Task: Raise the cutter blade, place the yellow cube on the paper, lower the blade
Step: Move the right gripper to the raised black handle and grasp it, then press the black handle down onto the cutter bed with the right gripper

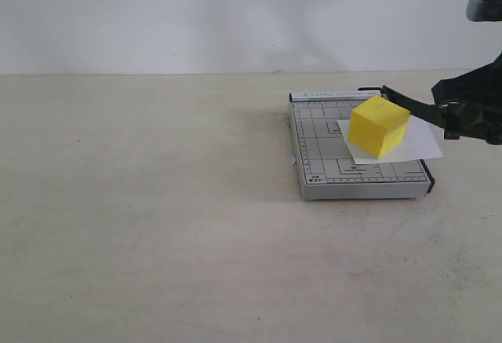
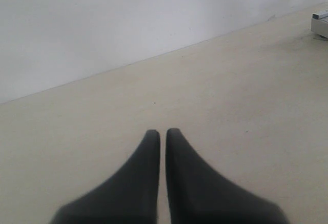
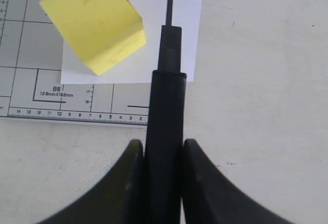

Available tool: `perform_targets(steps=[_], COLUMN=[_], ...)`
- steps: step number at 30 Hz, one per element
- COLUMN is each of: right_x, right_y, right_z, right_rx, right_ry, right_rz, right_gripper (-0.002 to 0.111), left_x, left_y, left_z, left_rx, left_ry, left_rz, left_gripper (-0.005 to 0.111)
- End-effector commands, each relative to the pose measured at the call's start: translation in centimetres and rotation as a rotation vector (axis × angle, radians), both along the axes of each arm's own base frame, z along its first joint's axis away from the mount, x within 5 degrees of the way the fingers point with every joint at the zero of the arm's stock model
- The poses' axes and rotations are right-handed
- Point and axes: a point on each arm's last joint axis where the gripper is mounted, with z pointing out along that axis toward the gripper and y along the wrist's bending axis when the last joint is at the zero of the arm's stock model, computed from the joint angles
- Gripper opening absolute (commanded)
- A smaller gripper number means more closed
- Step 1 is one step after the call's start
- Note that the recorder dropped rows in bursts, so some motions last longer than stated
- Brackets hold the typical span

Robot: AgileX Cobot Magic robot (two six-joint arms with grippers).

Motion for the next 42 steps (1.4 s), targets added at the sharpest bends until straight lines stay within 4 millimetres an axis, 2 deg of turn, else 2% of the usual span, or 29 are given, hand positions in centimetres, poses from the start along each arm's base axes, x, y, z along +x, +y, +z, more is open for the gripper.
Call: perform_targets(steps=[1, 6, 13, 18, 31, 33, 38, 42], right_x=[0.2, 0.2, -1.1, -1.8, -1.8, -1.8, -1.8, -2.1], right_y=[0.1, 0.1, 0.2, 0.2, 0.2, 0.2, 0.2, 0.2], right_z=[-0.3, -2.2, -7.8, -10.1, -10.2, -10.2, -10.2, -10.0], right_rx=[0.011, 0.016, 0.04, 0.042, 0.043, 0.043, 0.043, 0.047], right_ry=[0.012, 0.062, 0.188, 0.23, 0.23, 0.23, 0.228, 0.251], right_rz=[-0.001, -0.007, -0.038, -0.039, -0.041, -0.041, -0.041, -0.041], right_gripper=[0.0, 0.0, 0.0, 0.0, 0.001, 0.009, 0.04, 0.045], left_x=[0.0, 0.0, 0.0, 0.0, 0.0, 0.0, 0.0, 0.0], left_y=[0.0, 0.0, 0.0, 0.0, 0.0, 0.0, 0.0, 0.0], left_z=[-0.1, -0.1, -0.1, -0.1, -0.1, -0.1, -0.1, -0.1], left_rx=[-0.01, -0.01, -0.01, -0.01, -0.01, -0.01, -0.01, -0.01], left_ry=[-0.003, -0.003, -0.005, -0.005, -0.003, -0.003, -0.003, -0.003], left_rz=[0.005, 0.005, 0.006, 0.006, 0.005, 0.005, 0.005, 0.005], left_gripper=[0.005, 0.005, 0.005, 0.005, 0.005, 0.005, 0.005, 0.005])
